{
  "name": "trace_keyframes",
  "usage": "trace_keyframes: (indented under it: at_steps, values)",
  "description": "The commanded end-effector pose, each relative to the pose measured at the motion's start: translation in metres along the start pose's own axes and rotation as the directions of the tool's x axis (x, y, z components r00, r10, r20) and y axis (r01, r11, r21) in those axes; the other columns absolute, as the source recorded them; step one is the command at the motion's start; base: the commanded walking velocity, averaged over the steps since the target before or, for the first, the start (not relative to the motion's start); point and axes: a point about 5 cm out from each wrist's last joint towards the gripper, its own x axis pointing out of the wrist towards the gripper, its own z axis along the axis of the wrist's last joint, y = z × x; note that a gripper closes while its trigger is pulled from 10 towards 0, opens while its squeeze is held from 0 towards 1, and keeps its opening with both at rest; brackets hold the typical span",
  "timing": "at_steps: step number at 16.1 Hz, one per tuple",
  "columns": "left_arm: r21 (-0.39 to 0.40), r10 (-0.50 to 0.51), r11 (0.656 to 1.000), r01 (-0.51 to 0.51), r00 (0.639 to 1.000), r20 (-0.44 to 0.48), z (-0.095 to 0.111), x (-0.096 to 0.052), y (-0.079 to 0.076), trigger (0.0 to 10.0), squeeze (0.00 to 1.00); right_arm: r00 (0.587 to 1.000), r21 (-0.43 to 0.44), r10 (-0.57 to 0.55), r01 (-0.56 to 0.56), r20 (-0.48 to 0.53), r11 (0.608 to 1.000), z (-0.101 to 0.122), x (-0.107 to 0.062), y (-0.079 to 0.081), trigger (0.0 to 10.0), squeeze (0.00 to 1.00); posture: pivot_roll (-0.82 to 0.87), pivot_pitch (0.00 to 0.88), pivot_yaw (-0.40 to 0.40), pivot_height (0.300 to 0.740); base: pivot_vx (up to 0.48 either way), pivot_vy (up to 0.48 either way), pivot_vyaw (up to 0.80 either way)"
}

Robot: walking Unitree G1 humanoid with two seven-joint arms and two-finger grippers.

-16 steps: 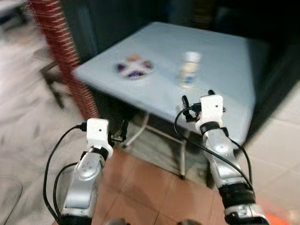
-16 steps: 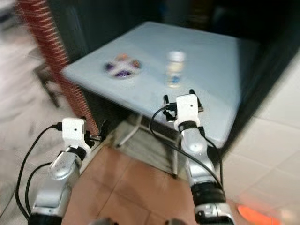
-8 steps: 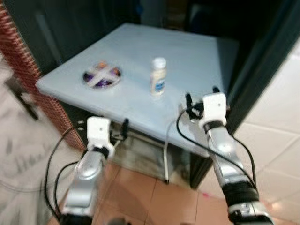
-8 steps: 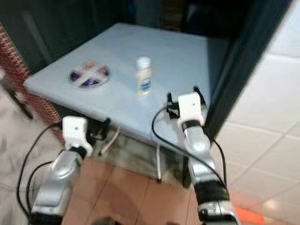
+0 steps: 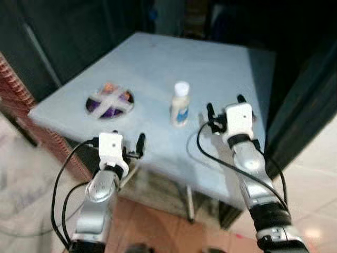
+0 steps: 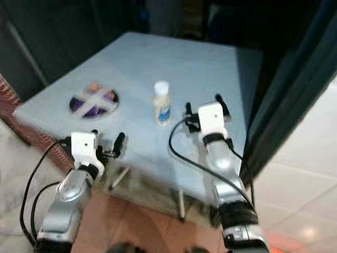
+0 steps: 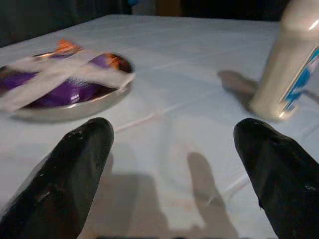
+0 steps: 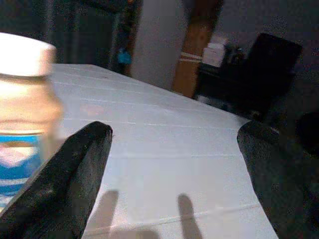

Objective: Restocking fridge

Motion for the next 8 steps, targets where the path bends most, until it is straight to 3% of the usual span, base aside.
trace_keyframes:
  at_steps: [1,8]
  values:
    - [-0.002,-0.012,1.000,0.012,1.000,0.021,0.0037,0.0001,-0.0041,10.0,0.00,1.000,-0.004,-0.014,0.014,0.000,1.000,-0.0003,-0.0004,-0.0044,10.0,0.00,0.05,0.000,0.038,0.740,0.000,0.000,0.00]
    - [-0.008,-0.029,1.000,0.029,0.999,0.031,0.0038,-0.0030,-0.0087,10.0,0.00,1.000,-0.027,-0.003,0.003,0.010,1.000,-0.0008,-0.0048,-0.0027,10.0,0.00,0.05,0.000,0.037,0.740,0.000,0.000,0.00]
